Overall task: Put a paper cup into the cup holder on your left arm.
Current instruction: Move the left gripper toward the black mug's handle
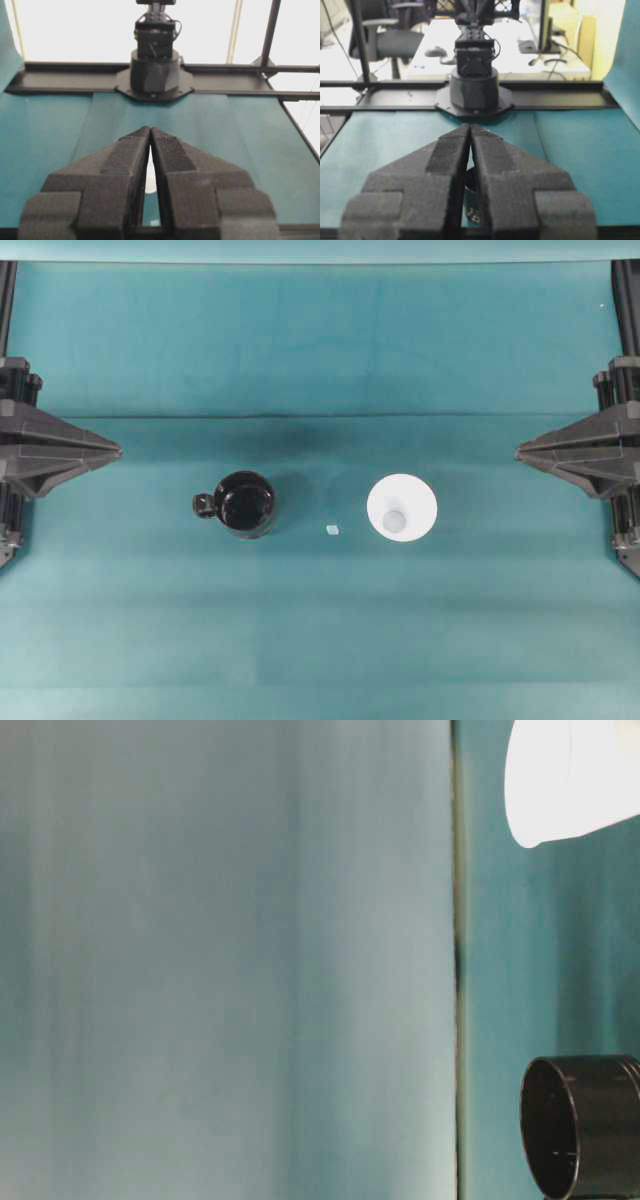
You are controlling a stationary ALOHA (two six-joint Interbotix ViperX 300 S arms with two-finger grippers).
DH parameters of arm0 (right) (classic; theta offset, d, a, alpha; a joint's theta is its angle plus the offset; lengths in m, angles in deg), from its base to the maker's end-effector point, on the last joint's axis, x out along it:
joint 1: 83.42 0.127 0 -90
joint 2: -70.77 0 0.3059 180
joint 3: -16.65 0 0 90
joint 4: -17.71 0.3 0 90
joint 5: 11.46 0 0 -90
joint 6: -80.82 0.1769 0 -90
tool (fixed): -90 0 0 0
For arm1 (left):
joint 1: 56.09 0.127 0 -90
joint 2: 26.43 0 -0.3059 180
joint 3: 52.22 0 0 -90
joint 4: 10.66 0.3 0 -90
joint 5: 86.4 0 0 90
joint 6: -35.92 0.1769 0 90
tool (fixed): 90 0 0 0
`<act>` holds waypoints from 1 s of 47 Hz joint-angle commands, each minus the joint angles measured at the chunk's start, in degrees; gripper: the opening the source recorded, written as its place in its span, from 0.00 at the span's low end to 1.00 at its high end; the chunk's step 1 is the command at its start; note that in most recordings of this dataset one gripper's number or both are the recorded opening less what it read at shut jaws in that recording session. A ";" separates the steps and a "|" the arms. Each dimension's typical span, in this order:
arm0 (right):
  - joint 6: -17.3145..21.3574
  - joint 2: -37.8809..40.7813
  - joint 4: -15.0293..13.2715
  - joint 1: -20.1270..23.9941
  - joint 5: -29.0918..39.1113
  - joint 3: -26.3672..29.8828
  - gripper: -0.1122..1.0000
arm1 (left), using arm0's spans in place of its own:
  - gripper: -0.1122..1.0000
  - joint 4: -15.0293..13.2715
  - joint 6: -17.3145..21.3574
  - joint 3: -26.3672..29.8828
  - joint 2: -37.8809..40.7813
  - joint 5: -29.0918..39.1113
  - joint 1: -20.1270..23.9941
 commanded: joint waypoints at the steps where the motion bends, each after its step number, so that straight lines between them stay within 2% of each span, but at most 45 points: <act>1: 0.18 0.62 0.26 0.62 -0.26 1.05 0.25 | 0.25 0.62 -1.49 2.55 2.37 2.55 0.00; 4: 0.62 0.88 1.41 0.62 2.02 2.11 0.24 | 0.21 0.70 -2.20 4.48 3.87 6.50 0.09; 8: 1.67 1.14 1.67 0.70 7.21 3.87 0.16 | 0.13 0.70 -2.20 6.33 4.92 10.11 0.09; 15: 2.64 0.88 1.67 0.70 14.59 5.45 0.12 | 0.13 0.79 -1.93 7.82 5.45 13.27 0.09; 25: 3.25 0.97 1.76 0.70 16.26 5.54 0.11 | 0.13 0.70 -2.29 8.79 7.03 16.79 0.00; 37: 5.89 2.99 1.76 0.53 20.57 5.36 0.11 | 0.13 0.70 -2.55 10.46 13.80 21.71 0.00; 47: 6.59 4.92 1.76 0.26 24.35 5.45 0.11 | 0.13 0.70 -2.64 11.43 17.67 25.58 0.00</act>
